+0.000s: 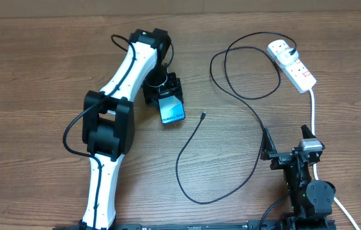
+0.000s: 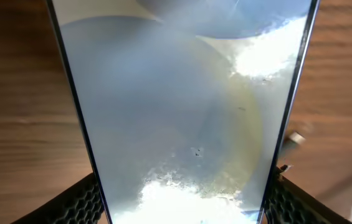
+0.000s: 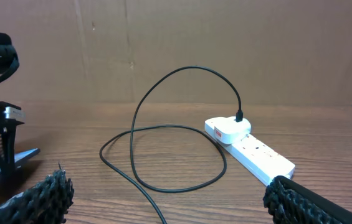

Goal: Plug charger to phone and switch on socket
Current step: 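Lift the phone with the left gripper and tilt it upright, then move the right gripper toward the phone held by the left gripper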

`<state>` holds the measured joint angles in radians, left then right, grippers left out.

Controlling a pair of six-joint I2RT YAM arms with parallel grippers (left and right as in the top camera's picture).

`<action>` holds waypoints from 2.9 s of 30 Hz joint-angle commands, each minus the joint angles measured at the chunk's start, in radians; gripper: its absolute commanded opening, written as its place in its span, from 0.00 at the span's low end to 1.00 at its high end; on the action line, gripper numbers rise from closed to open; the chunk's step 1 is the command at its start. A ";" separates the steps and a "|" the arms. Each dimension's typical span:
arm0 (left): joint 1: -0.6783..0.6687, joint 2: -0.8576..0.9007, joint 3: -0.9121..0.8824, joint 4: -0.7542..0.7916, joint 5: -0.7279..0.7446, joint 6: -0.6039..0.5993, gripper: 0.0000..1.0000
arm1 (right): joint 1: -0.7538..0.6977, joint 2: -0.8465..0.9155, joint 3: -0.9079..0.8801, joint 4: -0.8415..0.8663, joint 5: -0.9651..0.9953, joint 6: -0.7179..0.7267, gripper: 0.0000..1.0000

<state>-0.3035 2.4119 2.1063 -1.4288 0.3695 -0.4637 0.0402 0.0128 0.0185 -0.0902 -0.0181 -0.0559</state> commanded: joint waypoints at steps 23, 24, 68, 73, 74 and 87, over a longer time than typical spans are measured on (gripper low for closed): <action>0.148 0.000 0.024 -0.068 0.943 0.094 0.68 | 0.005 -0.008 -0.010 0.006 0.010 0.003 1.00; 0.150 0.000 0.024 -0.068 0.960 0.094 0.67 | 0.005 -0.008 -0.010 0.006 0.010 0.003 1.00; 0.153 0.000 0.024 -0.090 1.151 0.055 0.66 | 0.472 1.212 1.308 -0.788 0.069 0.612 0.99; 0.151 0.000 0.024 -0.105 1.150 0.056 0.66 | 0.635 1.312 1.328 -0.767 0.411 0.753 0.99; 0.151 0.000 0.024 -0.119 1.149 0.056 0.67 | 0.652 1.334 1.328 -0.760 0.435 0.764 0.99; 0.113 0.000 0.024 -0.110 1.138 0.055 0.67 | 0.711 1.469 1.334 -0.592 0.447 0.767 0.94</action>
<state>-0.1768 2.4119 2.1067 -1.5463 1.4628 -0.3969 0.7479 1.4990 1.3277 -0.6907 0.4007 0.6998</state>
